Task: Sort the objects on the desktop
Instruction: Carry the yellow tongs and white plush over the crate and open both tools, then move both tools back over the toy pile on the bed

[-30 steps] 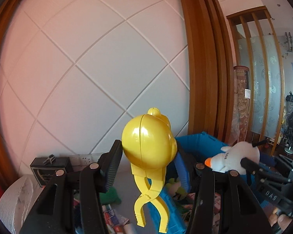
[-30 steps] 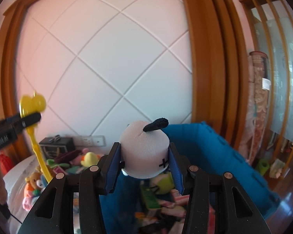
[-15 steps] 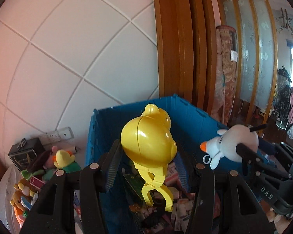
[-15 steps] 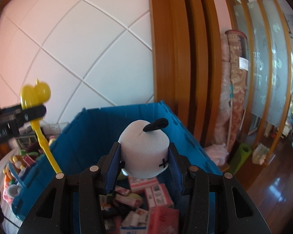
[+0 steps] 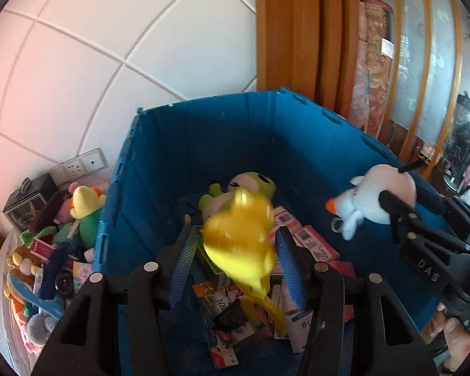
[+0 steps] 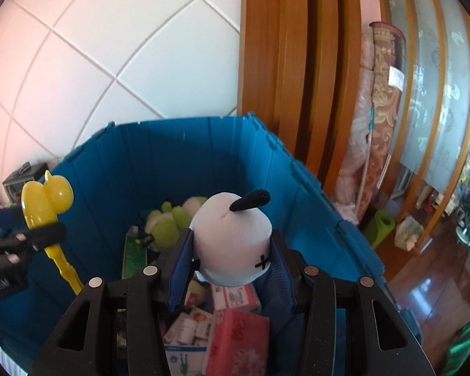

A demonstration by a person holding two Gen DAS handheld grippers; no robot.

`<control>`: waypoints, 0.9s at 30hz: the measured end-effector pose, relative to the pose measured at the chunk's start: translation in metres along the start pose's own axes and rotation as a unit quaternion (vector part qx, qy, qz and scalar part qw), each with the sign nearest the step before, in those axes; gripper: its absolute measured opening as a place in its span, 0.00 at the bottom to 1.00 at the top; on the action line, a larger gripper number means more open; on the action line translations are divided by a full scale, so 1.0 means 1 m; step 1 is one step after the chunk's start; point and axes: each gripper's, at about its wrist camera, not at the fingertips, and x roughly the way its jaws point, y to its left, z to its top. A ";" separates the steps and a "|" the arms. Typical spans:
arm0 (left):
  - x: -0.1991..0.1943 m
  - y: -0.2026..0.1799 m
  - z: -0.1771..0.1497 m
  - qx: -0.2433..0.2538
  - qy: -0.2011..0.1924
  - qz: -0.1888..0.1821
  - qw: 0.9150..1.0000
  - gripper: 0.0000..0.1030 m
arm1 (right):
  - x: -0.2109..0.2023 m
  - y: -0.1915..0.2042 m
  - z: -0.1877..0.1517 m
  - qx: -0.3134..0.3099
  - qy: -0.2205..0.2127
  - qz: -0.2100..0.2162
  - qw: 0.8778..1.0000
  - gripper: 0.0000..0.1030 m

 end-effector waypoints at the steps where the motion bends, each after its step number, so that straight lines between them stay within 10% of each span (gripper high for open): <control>1: 0.002 0.000 -0.002 0.002 0.007 -0.009 1.000 0.50 | -0.002 -0.002 0.000 0.003 -0.009 -0.003 1.000 0.47; 20: 0.006 0.004 -0.002 0.000 0.018 -0.032 0.999 0.50 | 0.006 0.003 0.000 -0.002 0.009 -0.046 0.999 0.36; 27: -0.012 0.011 -0.016 -0.009 -0.002 -0.033 0.999 0.65 | -0.002 0.003 0.001 0.006 -0.010 -0.041 0.999 0.72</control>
